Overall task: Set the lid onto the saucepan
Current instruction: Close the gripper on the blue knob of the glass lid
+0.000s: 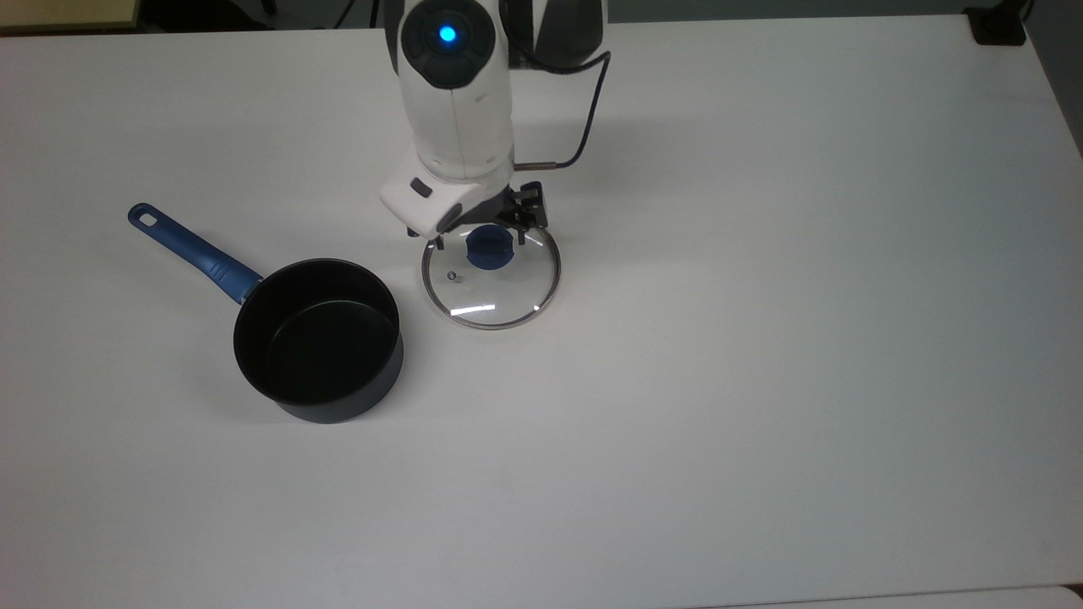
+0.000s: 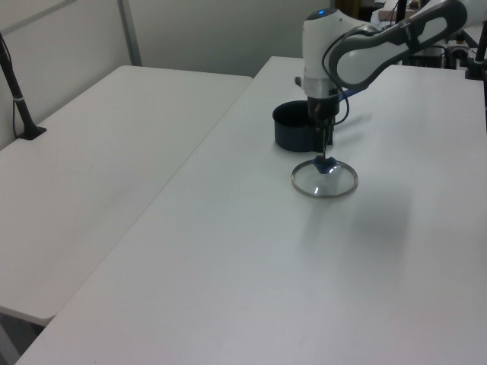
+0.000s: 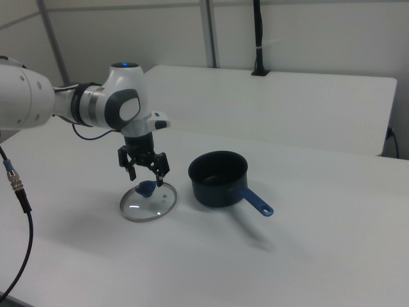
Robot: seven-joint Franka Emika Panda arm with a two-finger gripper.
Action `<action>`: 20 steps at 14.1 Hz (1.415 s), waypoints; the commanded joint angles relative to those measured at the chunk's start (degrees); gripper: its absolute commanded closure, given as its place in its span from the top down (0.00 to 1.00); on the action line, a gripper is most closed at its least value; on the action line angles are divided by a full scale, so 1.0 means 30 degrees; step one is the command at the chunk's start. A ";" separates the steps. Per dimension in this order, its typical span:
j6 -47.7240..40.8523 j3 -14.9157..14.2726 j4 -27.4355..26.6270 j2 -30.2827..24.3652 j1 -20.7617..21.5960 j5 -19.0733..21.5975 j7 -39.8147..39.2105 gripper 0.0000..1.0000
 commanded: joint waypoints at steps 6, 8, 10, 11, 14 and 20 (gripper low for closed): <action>0.1127 -0.0139 -0.0171 0.0531 0.0478 -0.0111 0.0586 0.84; 0.1098 -0.0110 -0.0317 0.0531 0.0507 -0.0405 0.0586 0.81; 0.1098 -0.0081 -0.0406 0.0531 0.0537 -0.0785 0.0586 0.78; 0.1069 -0.0051 -0.0406 0.0531 0.0566 -0.0787 0.0586 0.75; 0.1069 -0.0051 -0.0406 0.0531 0.0595 -0.0787 0.0586 0.66; 0.0893 -0.0051 -0.0347 0.0385 0.0537 -0.0787 0.0440 0.49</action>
